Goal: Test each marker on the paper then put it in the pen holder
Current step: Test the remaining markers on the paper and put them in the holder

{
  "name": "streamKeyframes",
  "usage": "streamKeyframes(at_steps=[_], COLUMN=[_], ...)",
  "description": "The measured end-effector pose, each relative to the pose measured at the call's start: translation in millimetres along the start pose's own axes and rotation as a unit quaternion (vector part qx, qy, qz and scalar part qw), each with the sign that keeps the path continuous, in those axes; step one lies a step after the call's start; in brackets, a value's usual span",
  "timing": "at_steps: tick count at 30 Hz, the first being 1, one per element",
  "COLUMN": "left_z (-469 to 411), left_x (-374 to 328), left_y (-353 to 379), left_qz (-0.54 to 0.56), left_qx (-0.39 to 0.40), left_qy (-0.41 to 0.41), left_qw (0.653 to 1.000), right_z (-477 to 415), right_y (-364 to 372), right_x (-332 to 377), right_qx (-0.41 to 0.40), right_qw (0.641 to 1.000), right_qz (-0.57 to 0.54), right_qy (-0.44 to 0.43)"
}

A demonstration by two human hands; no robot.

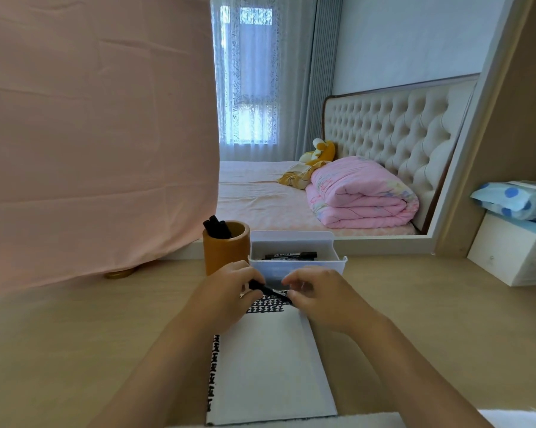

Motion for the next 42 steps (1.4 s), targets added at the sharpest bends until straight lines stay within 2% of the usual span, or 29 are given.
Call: streamKeyframes(at_steps=[3,8,14,19,23,26,28,32,34,40,42], left_z=[-1,1,3,1,-2,-4,-4,-2,-1,-1,-2], left_x=[-7,-12,-30,-16,-6,-1,-3,-12,-12,1,1], left_y=[5,10,12,21,30,31,26,17,17,22,22], left_qz=[0.014,0.002,-0.06,-0.054,-0.032,-0.008,-0.009,-0.029,-0.032,0.009,0.019], left_qx=[-0.012,-0.029,-0.019,0.012,0.065,0.087,0.081,0.059,0.063,0.082,0.083], left_qy=[0.016,0.042,0.128,0.094,0.032,0.004,0.022,0.09,0.092,-0.001,-0.005], left_qw=[1.0,0.999,0.99,0.994,0.997,0.996,0.996,0.994,0.993,0.997,0.996], right_z=[3,4,4,3,4,5,5,3,3,3,4], right_y=[17,33,34,31,19,13,12,23,28,16,15], right_x=[9,-2,-5,5,24,35,34,14,9,25,27], right_qx=[0.046,0.081,0.062,0.019,-0.046,-0.079,-0.074,-0.009,0.006,-0.063,-0.072], right_qw=[0.996,0.992,0.995,0.989,0.966,0.947,0.955,0.991,0.993,0.969,0.965], right_qz=[0.058,0.089,0.072,0.114,0.163,0.192,0.173,0.081,0.072,0.123,0.132], right_qy=[-0.043,-0.024,-0.031,-0.092,-0.197,-0.244,-0.23,-0.108,-0.09,-0.204,-0.214])
Point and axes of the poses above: each hand's wrist, its own z-axis away from the middle knuckle, its own y-axis out of the palm, x = y × z, the point moved 9 cm from there along -z, towards the middle knuckle, and after that the axes turned 11 degrees about -x, right-handed, at the moved point
